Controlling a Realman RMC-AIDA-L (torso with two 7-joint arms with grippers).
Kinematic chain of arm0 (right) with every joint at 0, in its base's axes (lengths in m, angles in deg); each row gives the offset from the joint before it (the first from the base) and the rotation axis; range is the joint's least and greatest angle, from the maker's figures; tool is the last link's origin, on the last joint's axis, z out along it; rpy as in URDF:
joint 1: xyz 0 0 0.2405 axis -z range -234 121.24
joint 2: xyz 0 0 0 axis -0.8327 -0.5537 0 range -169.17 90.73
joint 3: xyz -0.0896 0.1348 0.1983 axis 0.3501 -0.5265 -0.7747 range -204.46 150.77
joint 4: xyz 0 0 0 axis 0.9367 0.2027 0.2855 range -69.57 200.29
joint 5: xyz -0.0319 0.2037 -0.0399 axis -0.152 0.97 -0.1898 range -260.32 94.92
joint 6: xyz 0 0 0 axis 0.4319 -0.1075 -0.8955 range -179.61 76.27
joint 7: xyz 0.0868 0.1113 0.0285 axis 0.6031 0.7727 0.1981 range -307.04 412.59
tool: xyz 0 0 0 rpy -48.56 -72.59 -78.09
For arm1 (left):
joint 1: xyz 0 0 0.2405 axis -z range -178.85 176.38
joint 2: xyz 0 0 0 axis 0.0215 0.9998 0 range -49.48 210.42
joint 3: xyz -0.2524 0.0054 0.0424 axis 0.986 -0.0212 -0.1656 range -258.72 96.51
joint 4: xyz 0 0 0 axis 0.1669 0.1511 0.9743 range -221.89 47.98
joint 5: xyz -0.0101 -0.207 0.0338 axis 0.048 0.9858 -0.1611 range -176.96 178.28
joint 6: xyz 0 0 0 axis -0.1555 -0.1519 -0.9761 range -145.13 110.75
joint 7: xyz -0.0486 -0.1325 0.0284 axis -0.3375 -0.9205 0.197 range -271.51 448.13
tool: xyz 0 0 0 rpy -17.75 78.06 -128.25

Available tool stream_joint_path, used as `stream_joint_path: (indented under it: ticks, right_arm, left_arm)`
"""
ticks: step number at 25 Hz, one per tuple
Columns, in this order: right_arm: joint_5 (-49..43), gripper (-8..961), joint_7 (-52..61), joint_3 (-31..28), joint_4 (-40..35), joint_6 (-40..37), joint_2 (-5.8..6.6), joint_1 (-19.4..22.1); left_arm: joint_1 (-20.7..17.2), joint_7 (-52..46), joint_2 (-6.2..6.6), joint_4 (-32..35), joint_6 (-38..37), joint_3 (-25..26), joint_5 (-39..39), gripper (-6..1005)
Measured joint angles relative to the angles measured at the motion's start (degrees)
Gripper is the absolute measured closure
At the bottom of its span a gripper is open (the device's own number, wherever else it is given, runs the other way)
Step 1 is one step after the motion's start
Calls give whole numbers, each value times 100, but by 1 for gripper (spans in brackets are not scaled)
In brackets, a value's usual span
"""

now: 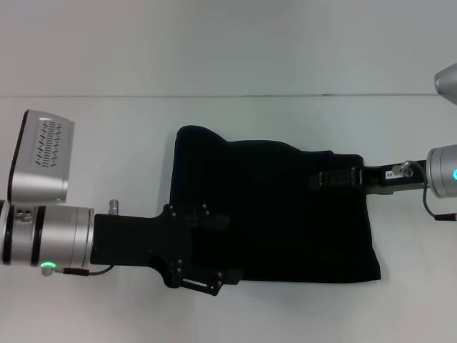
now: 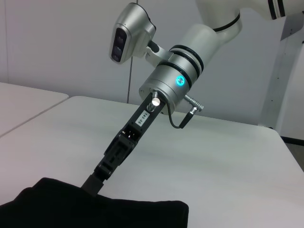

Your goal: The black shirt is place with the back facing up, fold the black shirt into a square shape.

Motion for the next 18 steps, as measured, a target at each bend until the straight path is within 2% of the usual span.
stream_joint_path:
  ticks: [12, 18]
  right_arm:
    - [6, 47, 31, 208, 46, -42, -134, -114]
    - [61, 47, -4, 202, 0, -316, -208, -148]
  left_arm:
    - [0, -6, -11, 0, 1, -6, 59, 66]
    - [-9, -6, -20, 0, 19, -2, 59, 66]
